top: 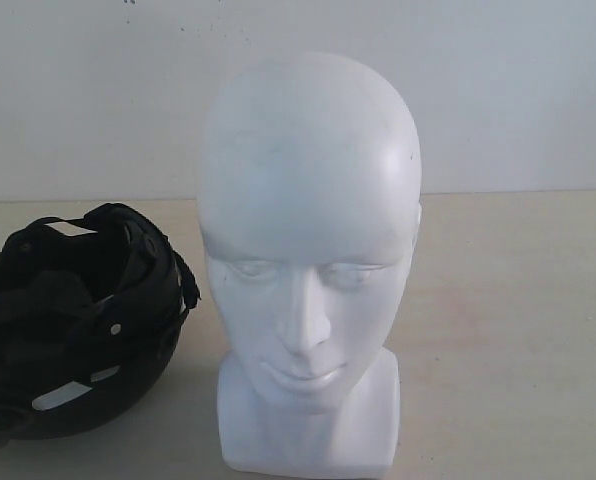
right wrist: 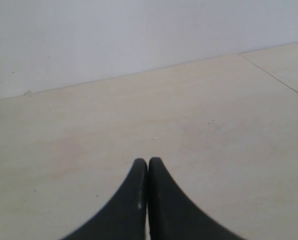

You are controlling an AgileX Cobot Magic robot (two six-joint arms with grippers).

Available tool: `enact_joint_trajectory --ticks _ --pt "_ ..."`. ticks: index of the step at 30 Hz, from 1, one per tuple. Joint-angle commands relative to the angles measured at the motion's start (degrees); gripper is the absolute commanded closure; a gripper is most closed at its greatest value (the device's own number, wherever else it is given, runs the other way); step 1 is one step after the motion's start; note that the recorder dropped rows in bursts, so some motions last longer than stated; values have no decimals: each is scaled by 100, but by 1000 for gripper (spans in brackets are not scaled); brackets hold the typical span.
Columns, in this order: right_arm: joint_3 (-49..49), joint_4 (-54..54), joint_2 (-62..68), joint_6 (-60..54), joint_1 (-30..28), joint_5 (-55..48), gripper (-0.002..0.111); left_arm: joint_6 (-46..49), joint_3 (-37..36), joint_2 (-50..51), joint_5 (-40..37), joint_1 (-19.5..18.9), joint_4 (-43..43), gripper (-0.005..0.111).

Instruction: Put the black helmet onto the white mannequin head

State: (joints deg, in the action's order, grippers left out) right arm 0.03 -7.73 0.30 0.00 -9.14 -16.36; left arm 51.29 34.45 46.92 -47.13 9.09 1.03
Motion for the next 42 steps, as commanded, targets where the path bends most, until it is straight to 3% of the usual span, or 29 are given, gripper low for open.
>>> enact_joint_trajectory --ticks 1,9,31,42 --pt "-3 36 -30 0 17 47 108 -85 -244 16 387 17 -50 23" --pt "-3 36 -30 0 17 47 108 -292 -253 292 680 17 -34 27" --pt "-3 36 -30 0 17 35 108 -547 -111 2734 1527 17 716 27" --pt "-3 36 -30 0 17 35 108 -547 -111 3098 1646 17 734 28"
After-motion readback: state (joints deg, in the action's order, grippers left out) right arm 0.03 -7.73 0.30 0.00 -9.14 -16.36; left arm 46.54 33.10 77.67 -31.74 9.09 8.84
